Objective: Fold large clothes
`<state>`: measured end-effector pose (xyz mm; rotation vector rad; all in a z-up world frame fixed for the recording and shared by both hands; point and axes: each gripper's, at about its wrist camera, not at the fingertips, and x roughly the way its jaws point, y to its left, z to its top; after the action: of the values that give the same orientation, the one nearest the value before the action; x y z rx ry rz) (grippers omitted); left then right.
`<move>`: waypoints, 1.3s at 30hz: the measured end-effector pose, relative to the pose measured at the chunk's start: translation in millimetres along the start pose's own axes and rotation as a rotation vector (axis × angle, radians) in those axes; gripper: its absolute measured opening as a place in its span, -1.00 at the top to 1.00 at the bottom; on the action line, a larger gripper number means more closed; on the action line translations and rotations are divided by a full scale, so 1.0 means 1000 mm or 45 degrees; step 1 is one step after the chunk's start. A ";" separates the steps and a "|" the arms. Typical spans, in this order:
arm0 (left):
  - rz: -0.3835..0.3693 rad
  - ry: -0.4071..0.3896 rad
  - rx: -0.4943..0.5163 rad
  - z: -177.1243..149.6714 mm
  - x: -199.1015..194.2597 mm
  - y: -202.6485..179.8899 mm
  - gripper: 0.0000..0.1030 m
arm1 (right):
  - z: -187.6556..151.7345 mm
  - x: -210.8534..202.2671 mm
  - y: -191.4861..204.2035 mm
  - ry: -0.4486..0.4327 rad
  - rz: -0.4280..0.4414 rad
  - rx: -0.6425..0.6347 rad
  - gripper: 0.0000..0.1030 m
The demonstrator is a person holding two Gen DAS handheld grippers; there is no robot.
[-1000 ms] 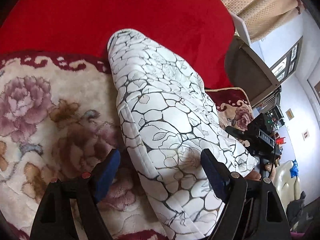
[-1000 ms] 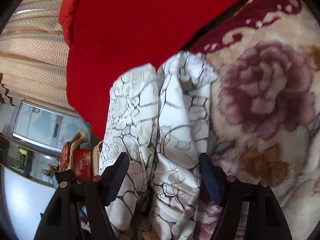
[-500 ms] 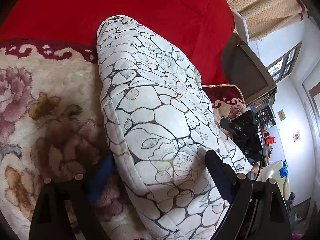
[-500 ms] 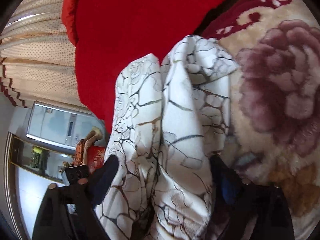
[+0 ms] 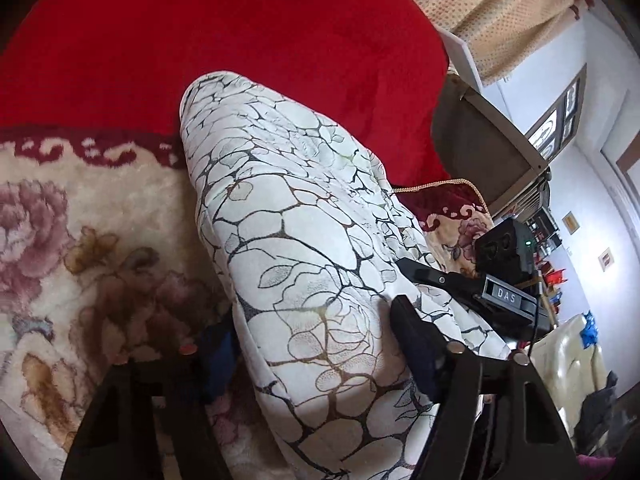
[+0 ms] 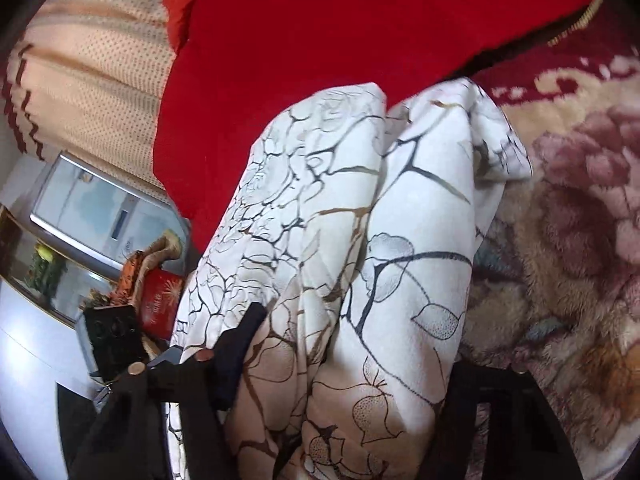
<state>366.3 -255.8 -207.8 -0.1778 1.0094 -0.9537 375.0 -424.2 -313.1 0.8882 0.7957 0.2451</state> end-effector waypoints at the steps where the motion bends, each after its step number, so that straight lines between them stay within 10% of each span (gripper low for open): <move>1: 0.012 -0.010 0.015 0.000 -0.001 -0.002 -0.34 | -0.001 0.000 0.007 -0.008 -0.021 -0.035 -0.22; 19: 0.246 -0.313 0.223 -0.016 -0.095 -0.010 -0.29 | -0.024 0.008 0.112 -0.139 0.028 -0.410 -0.06; 29: 0.400 0.027 -0.013 -0.037 -0.066 0.059 -0.42 | -0.043 0.046 0.097 0.069 -0.010 -0.335 -0.08; 39: 0.558 -0.094 0.178 -0.039 -0.097 0.025 -0.43 | -0.042 -0.003 0.117 0.013 -0.214 -0.476 -0.31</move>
<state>332.5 -157.5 -180.8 0.1222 0.8629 -0.6081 357.4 -327.1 -237.3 0.4664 0.7966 0.2403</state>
